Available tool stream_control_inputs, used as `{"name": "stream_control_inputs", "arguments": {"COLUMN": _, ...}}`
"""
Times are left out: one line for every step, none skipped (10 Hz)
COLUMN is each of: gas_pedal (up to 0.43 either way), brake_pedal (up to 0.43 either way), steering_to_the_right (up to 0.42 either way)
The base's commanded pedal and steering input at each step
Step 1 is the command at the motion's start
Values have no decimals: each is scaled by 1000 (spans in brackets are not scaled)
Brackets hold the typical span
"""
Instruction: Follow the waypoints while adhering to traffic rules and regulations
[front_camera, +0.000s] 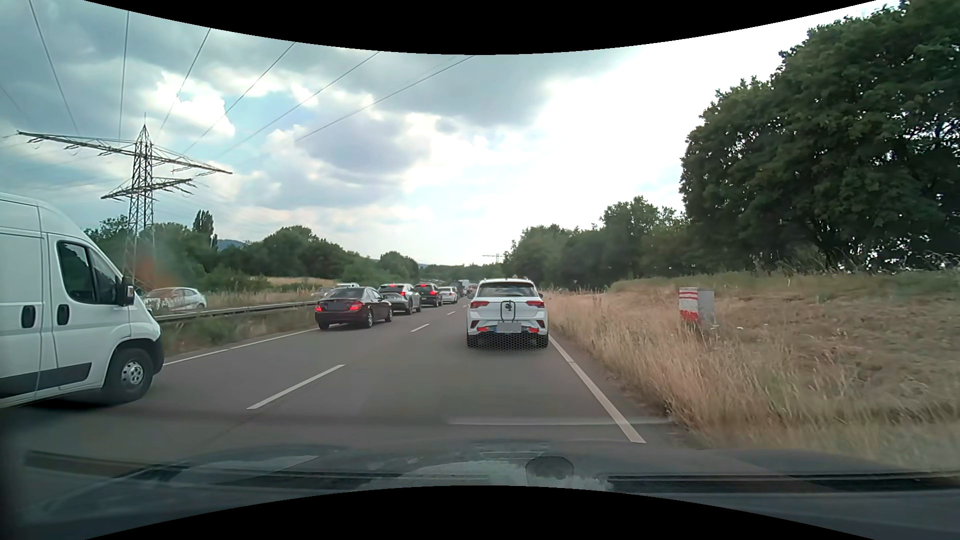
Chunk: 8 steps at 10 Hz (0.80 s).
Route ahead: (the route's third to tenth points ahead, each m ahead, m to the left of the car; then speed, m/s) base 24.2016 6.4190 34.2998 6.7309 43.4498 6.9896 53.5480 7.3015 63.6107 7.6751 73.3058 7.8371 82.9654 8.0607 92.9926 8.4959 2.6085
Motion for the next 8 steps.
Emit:
{"name": "stream_control_inputs", "arguments": {"gas_pedal": 0, "brake_pedal": 0, "steering_to_the_right": -15}}
{"name": "stream_control_inputs", "arguments": {"gas_pedal": 0, "brake_pedal": 0, "steering_to_the_right": -15}}
{"name": "stream_control_inputs", "arguments": {"gas_pedal": 0, "brake_pedal": 0, "steering_to_the_right": -15}}
{"name": "stream_control_inputs", "arguments": {"gas_pedal": 0, "brake_pedal": 0, "steering_to_the_right": -15}}
{"name": "stream_control_inputs", "arguments": {"gas_pedal": 0, "brake_pedal": 0, "steering_to_the_right": -15}}
{"name": "stream_control_inputs", "arguments": {"gas_pedal": 0, "brake_pedal": 0, "steering_to_the_right": -15}}
{"name": "stream_control_inputs", "arguments": {"gas_pedal": 0, "brake_pedal": 0, "steering_to_the_right": -15}}
{"name": "stream_control_inputs", "arguments": {"gas_pedal": 0, "brake_pedal": 0, "steering_to_the_right": -14}}
